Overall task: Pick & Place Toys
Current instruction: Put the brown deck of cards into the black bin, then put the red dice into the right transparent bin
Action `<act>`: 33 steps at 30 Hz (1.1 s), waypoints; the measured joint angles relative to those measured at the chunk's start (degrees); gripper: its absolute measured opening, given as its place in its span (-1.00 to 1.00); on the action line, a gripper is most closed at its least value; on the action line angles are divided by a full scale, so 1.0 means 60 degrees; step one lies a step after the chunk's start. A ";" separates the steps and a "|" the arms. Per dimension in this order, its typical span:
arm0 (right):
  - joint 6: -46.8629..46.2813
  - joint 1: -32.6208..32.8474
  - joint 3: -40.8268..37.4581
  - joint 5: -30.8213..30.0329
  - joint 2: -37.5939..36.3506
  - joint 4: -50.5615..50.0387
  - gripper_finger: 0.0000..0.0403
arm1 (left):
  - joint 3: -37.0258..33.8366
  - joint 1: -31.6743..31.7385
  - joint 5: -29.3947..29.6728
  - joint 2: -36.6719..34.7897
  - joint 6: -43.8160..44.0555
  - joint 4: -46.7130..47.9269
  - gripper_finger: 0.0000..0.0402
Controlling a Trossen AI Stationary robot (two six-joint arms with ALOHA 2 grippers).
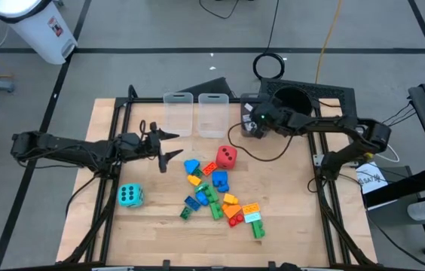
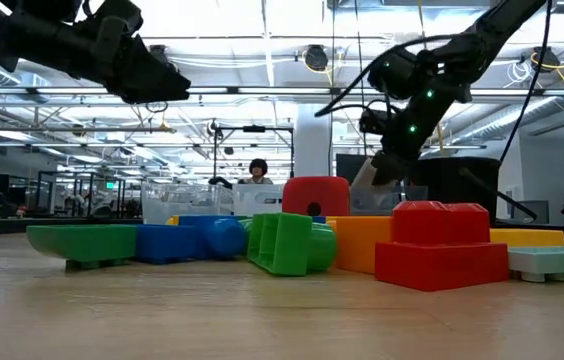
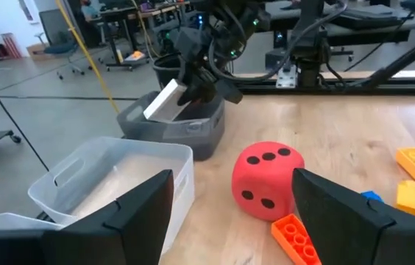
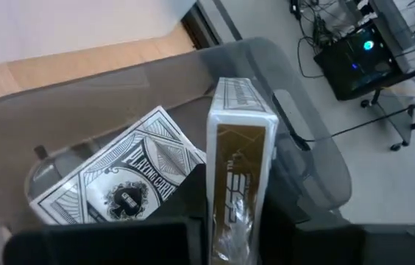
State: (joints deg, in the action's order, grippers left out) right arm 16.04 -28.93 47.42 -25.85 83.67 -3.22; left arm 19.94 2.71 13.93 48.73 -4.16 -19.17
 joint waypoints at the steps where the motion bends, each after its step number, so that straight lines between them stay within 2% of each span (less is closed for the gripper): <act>1: 0.0012 0.0000 0.0000 -0.0005 0.0036 -0.0003 -0.68 | 0.0000 0.0002 0.0000 0.0000 0.0002 0.0053 0.38; 10: -0.0570 0.0308 -0.0011 0.0038 -0.0423 0.0335 -0.06 | 0.0000 0.0002 -0.0034 0.0000 0.0054 0.0170 0.46; 15: -0.0783 0.0879 -0.0011 0.0057 -0.1166 0.0473 0.19 | 0.0000 -0.0016 -0.0033 0.0000 0.0150 0.0176 0.47; 19: -0.1515 0.1538 -0.0011 0.0239 -0.1782 0.0731 0.30 | 0.0000 -0.0009 -0.0033 0.0000 0.0288 0.0167 0.47; 25: -0.2652 0.2509 -0.0016 0.3125 -0.2009 0.1658 0.35 | 0.0000 -0.0009 -0.0033 0.0000 0.0291 0.0162 0.46; 27: -0.2805 0.2882 -0.0131 0.3693 -0.1949 0.2244 0.34 | 0.0000 -0.0009 -0.0033 0.0000 0.0355 0.0156 0.47; 33: -0.3277 0.4047 -0.0645 0.3805 -0.1200 0.4644 0.43 | 0.0000 -0.0011 -0.0033 0.0003 0.0532 0.0155 0.47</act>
State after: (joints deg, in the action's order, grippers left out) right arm -3.62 -4.64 43.55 -3.02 76.47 24.64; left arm 19.94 2.65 13.74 48.75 -0.97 -18.24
